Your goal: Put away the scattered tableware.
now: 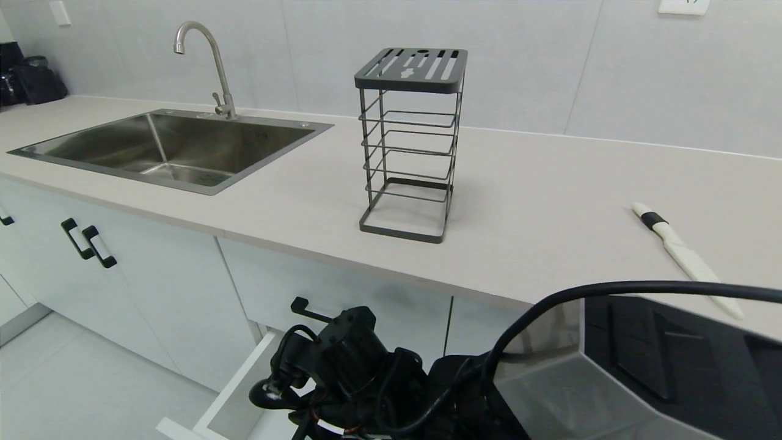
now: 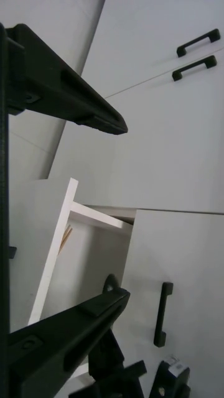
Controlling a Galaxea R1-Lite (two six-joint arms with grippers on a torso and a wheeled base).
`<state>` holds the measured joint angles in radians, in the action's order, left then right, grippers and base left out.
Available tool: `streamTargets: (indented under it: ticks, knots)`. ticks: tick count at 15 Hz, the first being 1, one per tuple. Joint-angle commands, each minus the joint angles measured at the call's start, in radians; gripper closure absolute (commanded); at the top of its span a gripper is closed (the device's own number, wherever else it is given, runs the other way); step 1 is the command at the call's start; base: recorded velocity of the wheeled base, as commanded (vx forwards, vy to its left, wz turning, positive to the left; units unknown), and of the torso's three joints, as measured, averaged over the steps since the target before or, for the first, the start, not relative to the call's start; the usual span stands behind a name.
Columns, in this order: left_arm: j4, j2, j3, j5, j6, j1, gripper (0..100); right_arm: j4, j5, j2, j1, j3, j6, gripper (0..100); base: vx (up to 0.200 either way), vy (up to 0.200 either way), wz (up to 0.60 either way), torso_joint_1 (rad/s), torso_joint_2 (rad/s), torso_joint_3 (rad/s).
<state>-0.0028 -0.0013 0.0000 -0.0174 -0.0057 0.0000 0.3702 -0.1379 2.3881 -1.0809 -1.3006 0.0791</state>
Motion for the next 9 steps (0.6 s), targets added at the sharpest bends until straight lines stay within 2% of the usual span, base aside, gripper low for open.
streamTargets:
  ticks: [1,5,9]
  knots:
    - [0.000,0.001,0.000,0.001,0.000,0.000,0,-0.001,-0.002,0.059,0.010,-0.045,0.002,100,0.000,0.000,0.00,-0.163,0.28,0.124]
    - [0.000,0.001,0.000,0.001,0.000,0.000,0,-0.002,-0.002,0.094,0.010,-0.095,0.002,100,0.000,0.000,0.00,-0.173,0.30,0.119]
    - [0.000,0.001,0.000,0.001,0.000,0.000,0,-0.005,-0.002,0.103,0.015,-0.111,0.002,100,0.000,0.000,0.00,-0.026,0.07,0.030]
